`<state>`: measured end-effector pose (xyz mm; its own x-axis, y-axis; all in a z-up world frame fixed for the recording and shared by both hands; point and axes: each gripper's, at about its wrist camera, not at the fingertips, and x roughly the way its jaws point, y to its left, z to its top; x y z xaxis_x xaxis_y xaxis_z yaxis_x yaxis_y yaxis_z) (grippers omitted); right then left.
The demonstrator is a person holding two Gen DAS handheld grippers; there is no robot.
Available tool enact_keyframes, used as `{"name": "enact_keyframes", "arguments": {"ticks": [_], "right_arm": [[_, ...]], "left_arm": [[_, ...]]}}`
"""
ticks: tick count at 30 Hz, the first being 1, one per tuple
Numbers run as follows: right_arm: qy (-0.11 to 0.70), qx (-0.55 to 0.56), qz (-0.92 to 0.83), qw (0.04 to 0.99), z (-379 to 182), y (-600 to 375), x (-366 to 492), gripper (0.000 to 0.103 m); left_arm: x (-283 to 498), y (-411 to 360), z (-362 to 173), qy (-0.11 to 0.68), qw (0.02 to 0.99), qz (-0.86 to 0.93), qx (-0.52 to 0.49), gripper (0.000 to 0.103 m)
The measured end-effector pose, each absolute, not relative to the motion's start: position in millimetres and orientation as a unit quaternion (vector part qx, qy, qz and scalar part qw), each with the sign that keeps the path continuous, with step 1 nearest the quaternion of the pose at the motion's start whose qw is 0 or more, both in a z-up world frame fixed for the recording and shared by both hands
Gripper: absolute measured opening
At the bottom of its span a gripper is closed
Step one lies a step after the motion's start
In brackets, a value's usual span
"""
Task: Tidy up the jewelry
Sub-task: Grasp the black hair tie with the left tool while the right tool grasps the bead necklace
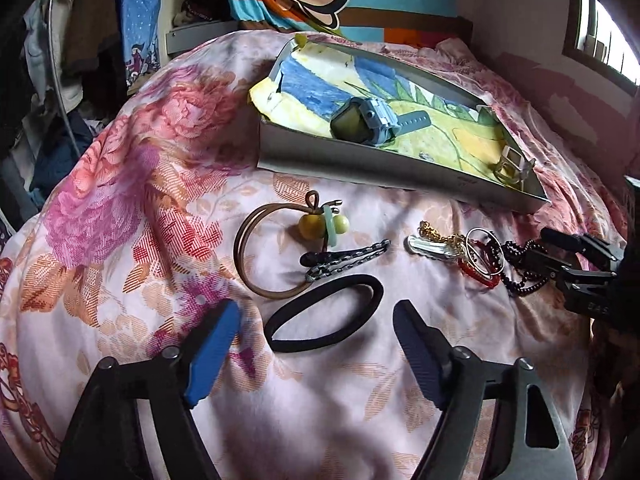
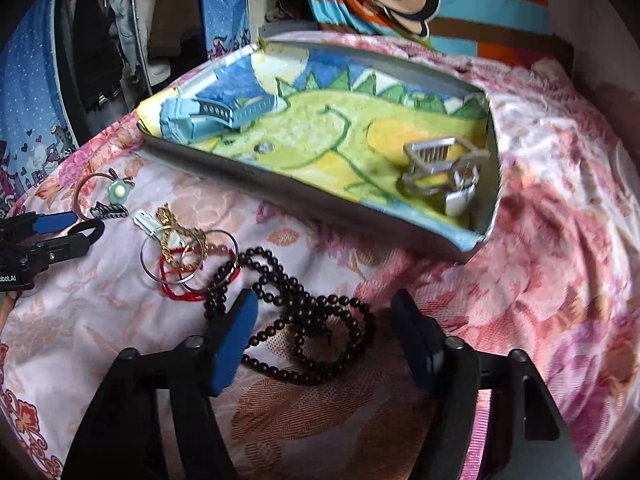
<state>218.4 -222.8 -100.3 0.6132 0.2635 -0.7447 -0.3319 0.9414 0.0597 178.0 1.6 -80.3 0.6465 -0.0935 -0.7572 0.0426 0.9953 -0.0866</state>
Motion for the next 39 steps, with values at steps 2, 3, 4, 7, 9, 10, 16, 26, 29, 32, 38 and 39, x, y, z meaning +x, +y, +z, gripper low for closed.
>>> {"name": "enact_keyframes", "arguments": {"ticks": [2, 3, 4, 7, 9, 10, 16, 26, 29, 32, 38, 39], "right_arm": [[0.414, -0.039, 0.173, 0.893, -104.0, -220.5, 220.4, 0.063], [0.418, -0.041, 0.175, 0.890, -106.7, -218.2, 221.2, 0.063], [0.421, -0.046, 0.176, 0.889, -108.7, -215.8, 221.3, 0.063], [0.425, -0.063, 0.178, 0.885, -112.1, -208.3, 219.5, 0.063], [0.428, -0.068, 0.183, 0.883, -113.3, -204.7, 218.1, 0.057], [0.431, -0.069, 0.184, 0.881, -113.5, -203.9, 218.0, 0.053], [0.440, -0.063, 0.191, 0.875, -114.1, -201.1, 217.0, 0.038], [0.456, -0.023, 0.209, 0.865, -115.4, -204.8, 212.9, 0.011], [0.450, -0.023, 0.209, 0.868, -111.5, -203.6, 206.6, 0.010], [0.433, -0.012, 0.204, 0.878, -101.2, -206.8, 197.7, 0.010], [0.380, -0.020, 0.196, 0.904, -67.1, -212.9, 184.4, 0.010], [0.370, -0.022, 0.197, 0.908, -61.1, -213.3, 184.3, 0.010]], "left_arm": [[178.2, 1.7, -80.8, 0.419, 0.907, -0.037, -0.029, 0.071], [178.3, 1.2, -81.1, 0.420, 0.906, -0.037, -0.029, 0.069], [178.1, 0.8, -81.5, 0.420, 0.906, -0.037, -0.029, 0.066], [177.9, 1.4, -82.2, 0.421, 0.906, -0.034, -0.030, 0.060], [177.9, 2.2, -82.0, 0.421, 0.906, -0.033, -0.031, 0.055], [177.7, 2.3, -81.9, 0.421, 0.906, -0.032, -0.031, 0.053], [175.2, -0.7, -80.8, 0.424, 0.905, -0.025, -0.019, 0.040], [169.2, -20.1, -80.1, 0.434, 0.897, -0.086, -0.009, 0.010], [163.4, -30.2, -78.6, 0.434, 0.893, -0.120, -0.013, 0.009], [157.9, -37.3, -75.1, 0.427, 0.893, -0.142, -0.011, 0.008], [147.6, -42.6, -63.9, 0.400, 0.902, -0.163, -0.010, 0.008], [145.6, -43.3, -63.0, 0.397, 0.903, -0.163, -0.008, 0.008]]}}
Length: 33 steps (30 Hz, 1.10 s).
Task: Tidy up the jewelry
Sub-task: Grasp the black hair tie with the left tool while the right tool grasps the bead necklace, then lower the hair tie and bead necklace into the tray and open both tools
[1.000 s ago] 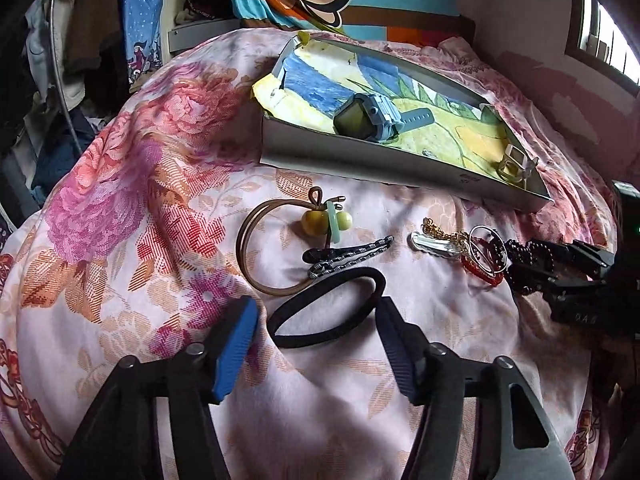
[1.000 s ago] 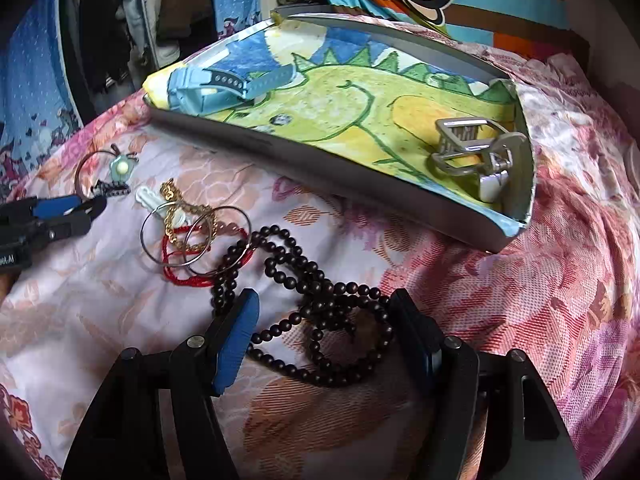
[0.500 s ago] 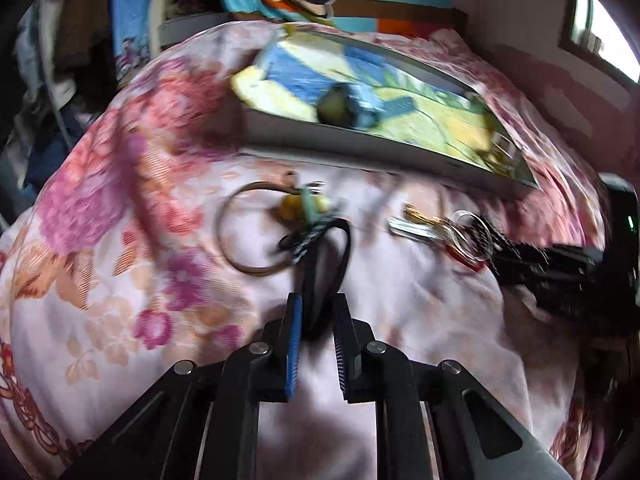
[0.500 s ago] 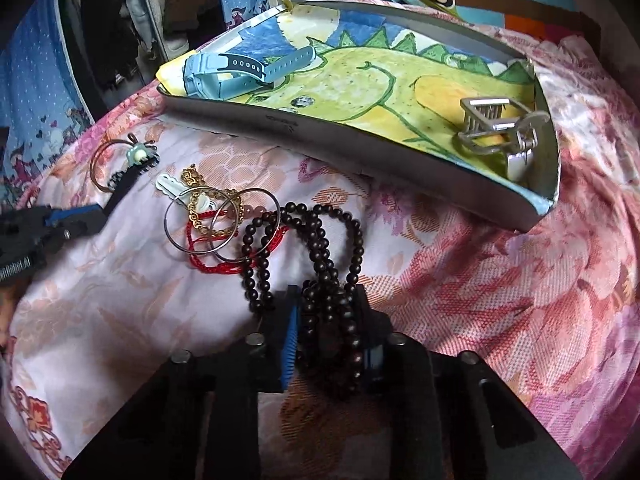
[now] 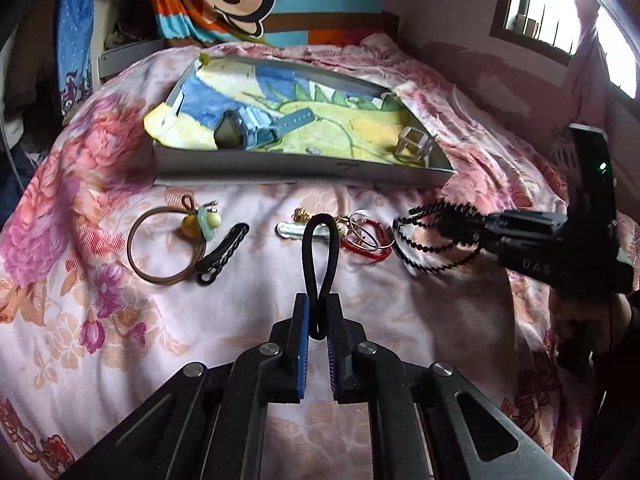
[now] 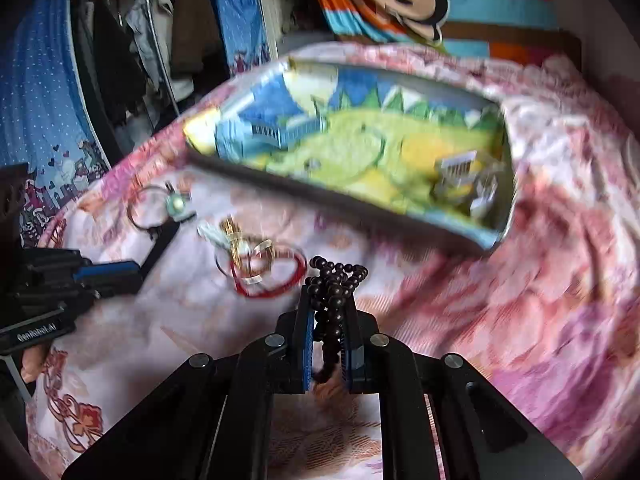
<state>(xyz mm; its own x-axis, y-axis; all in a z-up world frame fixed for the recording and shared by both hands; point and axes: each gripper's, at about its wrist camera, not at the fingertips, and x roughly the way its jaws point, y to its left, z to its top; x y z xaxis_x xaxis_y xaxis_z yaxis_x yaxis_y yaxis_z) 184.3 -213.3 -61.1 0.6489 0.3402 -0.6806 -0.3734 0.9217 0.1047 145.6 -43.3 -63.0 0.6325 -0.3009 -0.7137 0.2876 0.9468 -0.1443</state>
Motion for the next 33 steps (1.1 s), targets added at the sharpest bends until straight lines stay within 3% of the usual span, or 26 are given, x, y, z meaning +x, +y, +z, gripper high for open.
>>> {"name": "enact_keyframes", "arguments": {"ticks": [9, 16, 23, 33], "right_arm": [[0.301, -0.020, 0.199, 0.932, -14.6, -218.3, 195.3, 0.010], [0.273, -0.011, 0.202, 0.940, 6.1, -198.2, 236.9, 0.010], [0.274, 0.022, 0.193, 0.942, -13.7, -166.0, 287.1, 0.010], [0.343, 0.033, 0.175, 0.922, -64.1, -161.6, 305.3, 0.011]], "left_arm": [[149.1, -36.8, -37.4, 0.343, 0.927, -0.148, -0.024, 0.008], [200.6, -19.3, -4.0, 0.282, 0.950, -0.124, -0.055, 0.008], [265.2, -3.0, -11.0, 0.301, 0.948, -0.092, -0.053, 0.008], [297.8, -4.4, -27.5, 0.347, 0.933, -0.083, -0.049, 0.008]]}}
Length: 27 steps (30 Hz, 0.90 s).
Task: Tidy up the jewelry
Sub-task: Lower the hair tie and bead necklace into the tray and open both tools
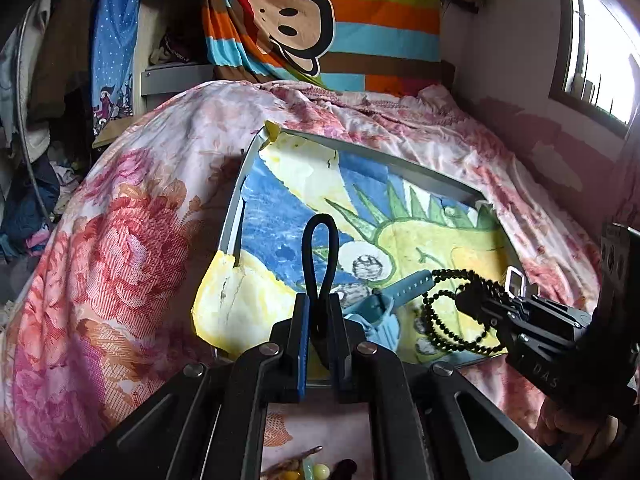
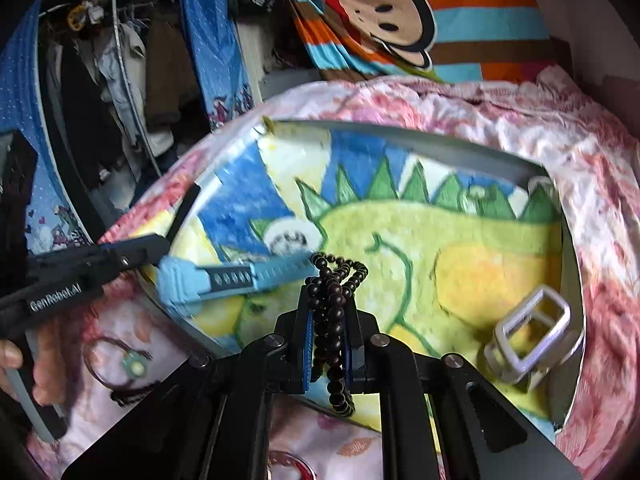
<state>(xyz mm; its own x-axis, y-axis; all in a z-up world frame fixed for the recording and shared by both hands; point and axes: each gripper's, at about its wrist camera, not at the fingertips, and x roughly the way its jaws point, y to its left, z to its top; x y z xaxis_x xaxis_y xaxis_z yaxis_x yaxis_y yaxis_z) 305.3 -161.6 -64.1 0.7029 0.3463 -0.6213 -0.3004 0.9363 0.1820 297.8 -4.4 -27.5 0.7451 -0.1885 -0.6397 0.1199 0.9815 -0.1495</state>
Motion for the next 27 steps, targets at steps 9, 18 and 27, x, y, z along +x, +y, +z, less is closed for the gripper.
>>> {"name": "enact_keyframes", "arguments": {"ticks": [9, 18, 27], "right_arm": [[0.371, 0.025, 0.161, 0.914, -74.1, -164.1, 305.9, 0.031], [0.345, 0.007, 0.144, 0.928, -52.8, -175.3, 279.9, 0.053], [0.292, 0.002, 0.127, 0.948, -18.5, -196.6, 231.9, 0.078]], "left_arm": [[300.2, 0.1, -32.7, 0.375, 0.923, -0.068, -0.054, 0.012], [284.8, 1.0, -28.3, 0.376, 0.921, -0.071, -0.071, 0.021], [247.9, 3.1, -6.0, 0.329, 0.937, -0.070, -0.091, 0.074]]}}
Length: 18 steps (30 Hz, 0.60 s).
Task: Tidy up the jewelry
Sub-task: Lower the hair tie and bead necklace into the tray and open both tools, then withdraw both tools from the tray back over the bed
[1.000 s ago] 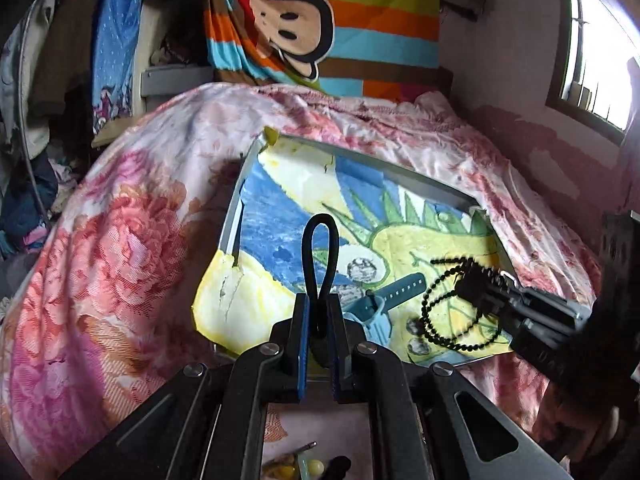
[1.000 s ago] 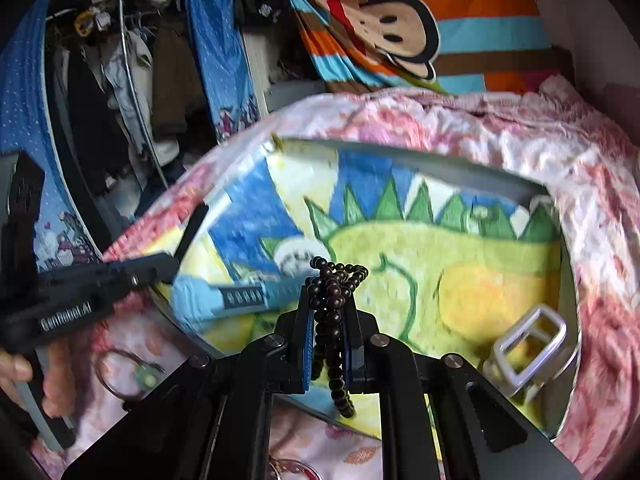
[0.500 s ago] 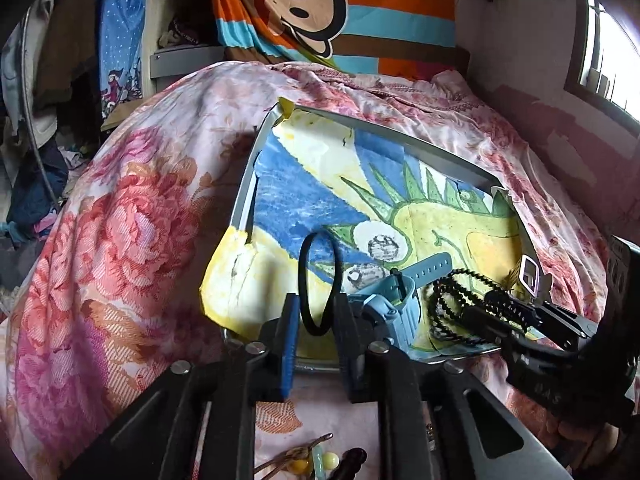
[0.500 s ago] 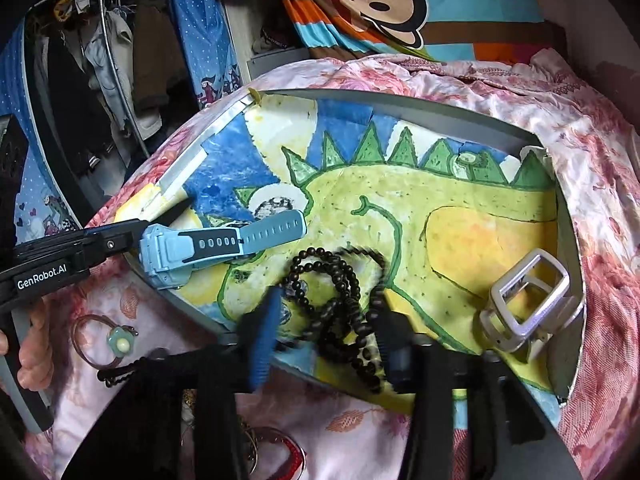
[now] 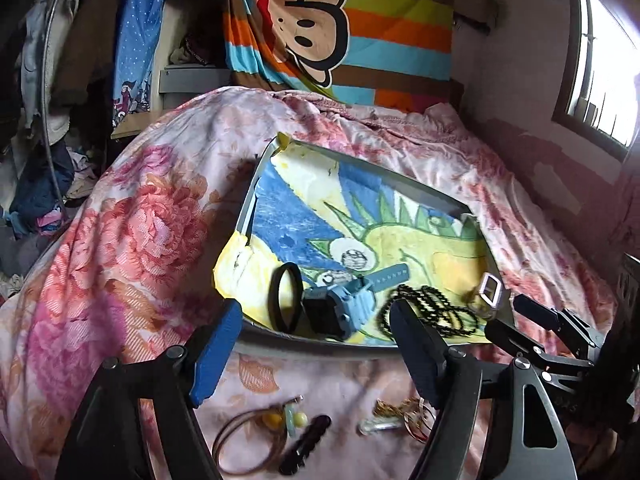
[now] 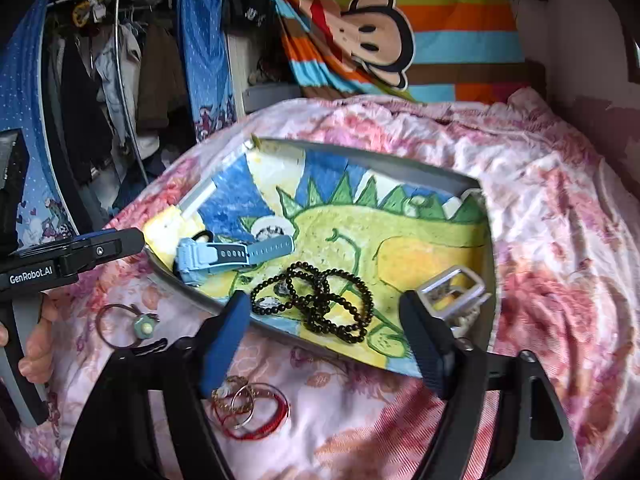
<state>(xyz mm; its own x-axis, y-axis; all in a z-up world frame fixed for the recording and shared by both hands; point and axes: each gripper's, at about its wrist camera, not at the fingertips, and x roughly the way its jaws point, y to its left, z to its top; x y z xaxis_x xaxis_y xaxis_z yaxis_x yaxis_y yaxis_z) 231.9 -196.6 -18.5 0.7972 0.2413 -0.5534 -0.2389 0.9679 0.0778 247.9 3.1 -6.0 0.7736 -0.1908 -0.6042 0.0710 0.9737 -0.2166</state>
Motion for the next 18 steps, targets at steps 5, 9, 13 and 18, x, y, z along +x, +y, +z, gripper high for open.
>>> {"name": "enact_keyframes", "arguments": {"ticks": [5, 9, 13, 18], "right_arm": [[0.244, 0.027, 0.128, 0.961, 0.6, -209.4, 194.1, 0.094], [0.203, 0.046, 0.131, 0.969, 13.8, -215.7, 162.5, 0.100], [0.177, 0.043, 0.135, 0.974, 20.1, -213.0, 134.9, 0.101], [0.165, 0.031, 0.141, 0.976, 19.0, -204.3, 103.6, 0.101]], "left_arm": [[212.4, 4.4, 6.3, 0.293, 0.950, -0.060, -0.089, 0.095], [182.7, 2.7, 15.3, 0.260, 0.961, -0.056, -0.080, 0.101], [149.8, 3.2, 24.6, 0.224, 0.971, -0.049, -0.073, 0.103], [107.0, 4.6, 26.2, 0.198, 0.978, -0.041, -0.052, 0.103]]}}
